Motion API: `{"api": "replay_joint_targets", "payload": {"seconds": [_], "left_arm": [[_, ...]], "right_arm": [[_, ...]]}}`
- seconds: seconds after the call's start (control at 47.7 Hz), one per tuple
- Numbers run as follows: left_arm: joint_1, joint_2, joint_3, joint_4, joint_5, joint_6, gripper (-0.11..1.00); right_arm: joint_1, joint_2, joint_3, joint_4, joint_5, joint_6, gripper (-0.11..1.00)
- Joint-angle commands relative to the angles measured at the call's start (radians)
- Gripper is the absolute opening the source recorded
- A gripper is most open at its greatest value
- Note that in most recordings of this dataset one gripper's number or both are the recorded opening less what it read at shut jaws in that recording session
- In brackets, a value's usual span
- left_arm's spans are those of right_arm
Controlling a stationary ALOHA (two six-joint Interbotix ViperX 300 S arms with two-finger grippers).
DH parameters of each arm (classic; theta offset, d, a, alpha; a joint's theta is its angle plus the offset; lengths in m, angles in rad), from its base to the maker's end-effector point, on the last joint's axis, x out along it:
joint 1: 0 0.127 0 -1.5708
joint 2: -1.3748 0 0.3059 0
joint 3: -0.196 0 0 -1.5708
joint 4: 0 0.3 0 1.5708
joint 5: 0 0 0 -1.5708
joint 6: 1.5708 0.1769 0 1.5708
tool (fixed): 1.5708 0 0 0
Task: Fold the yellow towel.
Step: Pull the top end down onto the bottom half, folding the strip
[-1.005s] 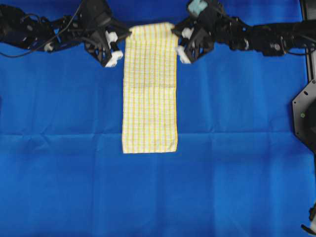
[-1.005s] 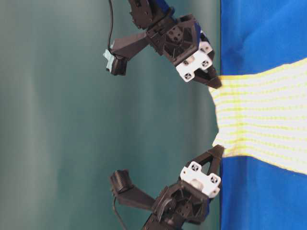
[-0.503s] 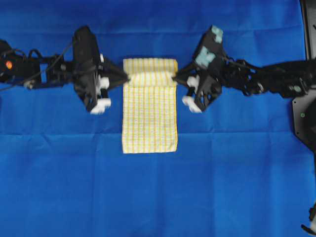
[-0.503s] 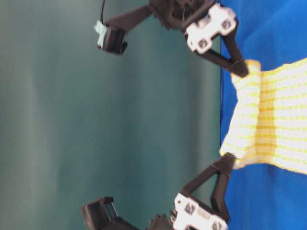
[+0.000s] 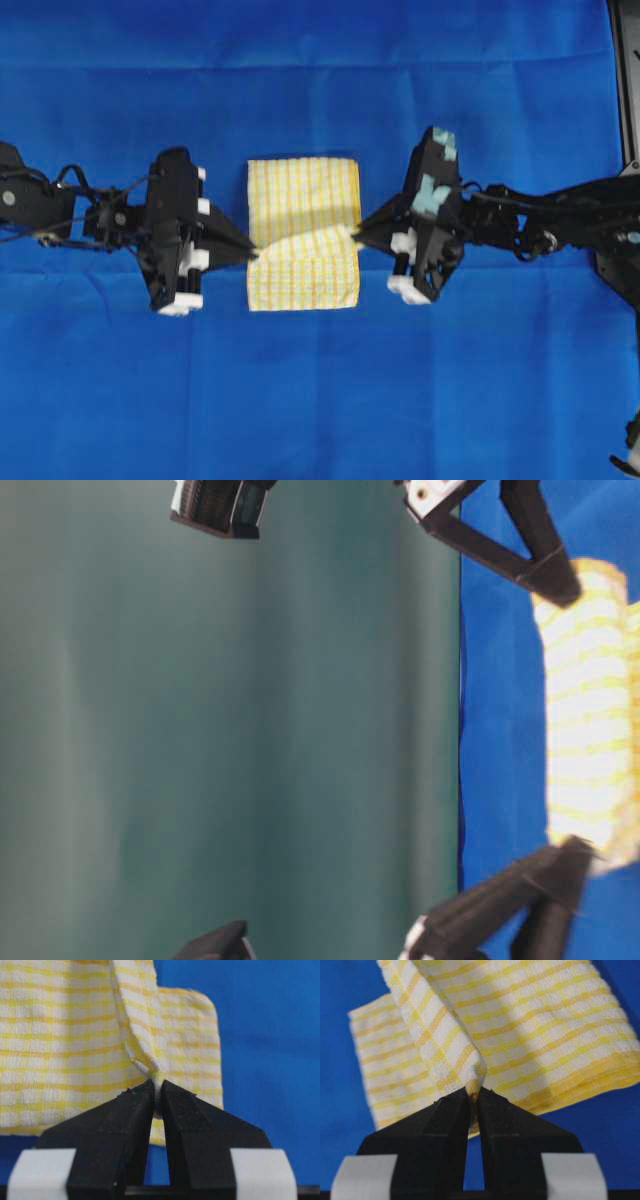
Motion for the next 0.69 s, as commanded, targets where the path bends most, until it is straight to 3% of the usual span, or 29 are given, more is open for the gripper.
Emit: {"api": "replay_joint_targets", "payload": {"seconds": [0.0,0.272,0.67], "left_arm": [[-0.008,0.012,-0.009,-0.002,-0.006,0.000,0.04],[-0.009,0.097,-0.031,-0.003,-0.015,-0.002,0.04],[-0.011,0.095,-0.032,-0.002,-0.009,0.000,0.04]], "right_arm": [[0.006,-0.005,-0.015,0.003,-0.008,-0.002,0.05],[0.028,0.066,-0.046,0.009,-0.008,0.000,0.05],[0.058,0.104,-0.074,0.060,-0.003,-0.002,0.05]]}}
